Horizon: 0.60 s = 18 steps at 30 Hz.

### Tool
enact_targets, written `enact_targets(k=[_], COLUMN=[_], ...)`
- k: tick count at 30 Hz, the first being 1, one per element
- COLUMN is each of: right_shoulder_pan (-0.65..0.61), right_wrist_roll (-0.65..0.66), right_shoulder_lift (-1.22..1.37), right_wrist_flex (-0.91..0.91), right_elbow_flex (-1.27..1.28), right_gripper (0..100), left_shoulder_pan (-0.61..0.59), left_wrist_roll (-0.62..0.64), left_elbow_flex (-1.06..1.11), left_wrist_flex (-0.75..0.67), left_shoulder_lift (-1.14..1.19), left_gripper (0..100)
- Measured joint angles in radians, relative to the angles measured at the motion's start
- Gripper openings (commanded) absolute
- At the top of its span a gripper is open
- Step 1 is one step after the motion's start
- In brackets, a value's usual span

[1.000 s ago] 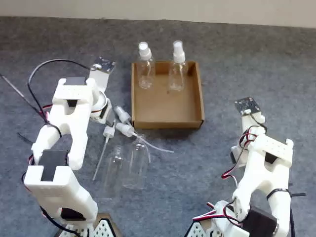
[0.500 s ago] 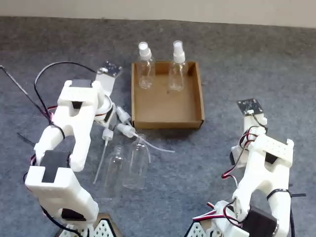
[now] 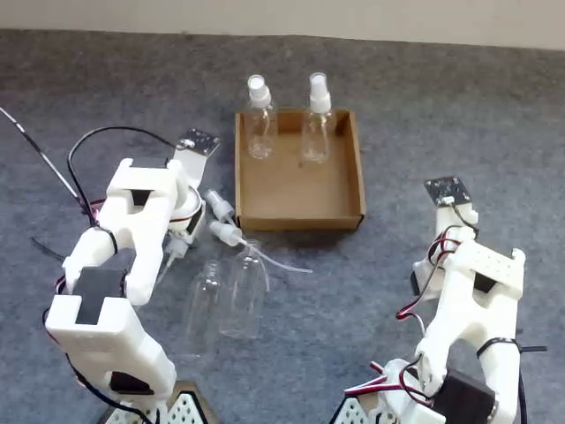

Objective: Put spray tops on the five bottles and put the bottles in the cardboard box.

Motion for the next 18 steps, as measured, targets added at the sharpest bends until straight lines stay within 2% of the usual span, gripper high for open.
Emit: enact_targets(k=[7, 12, 18], right_shoulder_pan=[-0.002, 0.009, 0.006], right_wrist_roll=[-0.044, -0.044, -0.044], right_shoulder_lift=[0.002, 0.003, 0.012], right_wrist_flex=[0.014, 0.029, 0.115], right_elbow_flex=[0.003, -0.034, -0.152], right_gripper=[19.1, 19.5, 19.5], left_shoulder_pan=[-0.002, -0.003, 0.012], left_wrist_roll=[-0.002, 0.0, 0.103], left_elbow_flex=[-0.041, -0.149, -0.121], left_wrist_flex=[0.018, 0.15, 0.189], left_shoulder_lift=[-0.005, -0.115, -0.279], left_gripper=[2, 2, 2])
